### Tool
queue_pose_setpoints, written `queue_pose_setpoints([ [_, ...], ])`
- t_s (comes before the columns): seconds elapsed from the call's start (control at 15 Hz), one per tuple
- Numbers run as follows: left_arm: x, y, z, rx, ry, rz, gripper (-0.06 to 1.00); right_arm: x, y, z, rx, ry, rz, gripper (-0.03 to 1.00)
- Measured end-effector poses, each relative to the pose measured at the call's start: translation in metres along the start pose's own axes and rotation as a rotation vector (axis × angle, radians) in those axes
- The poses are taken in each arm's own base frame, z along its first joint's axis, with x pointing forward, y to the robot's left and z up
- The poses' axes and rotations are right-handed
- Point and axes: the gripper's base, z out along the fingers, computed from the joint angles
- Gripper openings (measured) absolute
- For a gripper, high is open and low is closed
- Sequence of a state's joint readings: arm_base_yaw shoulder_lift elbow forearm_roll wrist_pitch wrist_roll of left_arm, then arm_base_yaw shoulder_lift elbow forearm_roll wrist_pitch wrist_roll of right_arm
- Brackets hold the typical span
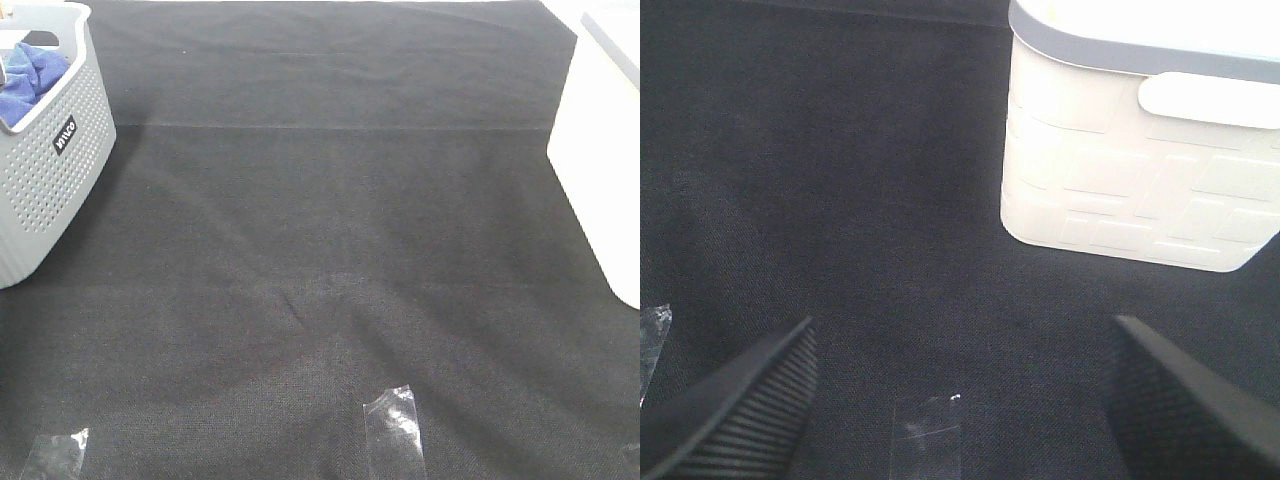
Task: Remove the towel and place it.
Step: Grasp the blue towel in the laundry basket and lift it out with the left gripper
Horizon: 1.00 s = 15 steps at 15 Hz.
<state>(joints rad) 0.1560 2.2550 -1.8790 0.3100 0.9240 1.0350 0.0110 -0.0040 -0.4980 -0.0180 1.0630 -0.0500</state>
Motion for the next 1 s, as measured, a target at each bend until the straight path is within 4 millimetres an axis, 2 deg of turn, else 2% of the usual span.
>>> queue_pose_setpoints([
  [0.07,0.001,0.000,0.000,0.000,0.002,-0.009,0.19,0.000,0.000,0.000,0.000,0.000,0.000,0.75],
  [0.13,0.001,0.000,0.000,0.000,0.002,-0.022,0.15,0.000,0.000,0.000,0.000,0.000,0.000,0.75],
  [0.33,0.001,0.000,0.000,0.000,0.002,-0.045,0.12,0.000,0.000,0.000,0.000,0.000,0.000,0.75],
  [0.47,0.002,-0.001,0.000,0.013,0.010,-0.042,0.01,0.000,0.000,0.000,0.000,0.000,0.000,0.75],
  [0.67,0.002,0.000,-0.004,0.007,0.008,-0.044,0.00,0.000,0.000,0.000,0.000,0.000,0.000,0.75],
  [0.73,0.003,0.003,-0.014,-0.013,0.003,-0.045,0.00,0.000,0.000,0.000,0.000,0.000,0.000,0.75],
  [0.8,0.003,0.009,-0.032,-0.056,-0.009,-0.046,0.00,0.000,0.000,0.000,0.000,0.000,0.000,0.75],
  [1.0,0.000,0.024,-0.105,-0.206,-0.078,-0.098,0.00,0.000,0.000,0.000,0.000,0.000,0.000,0.75],
])
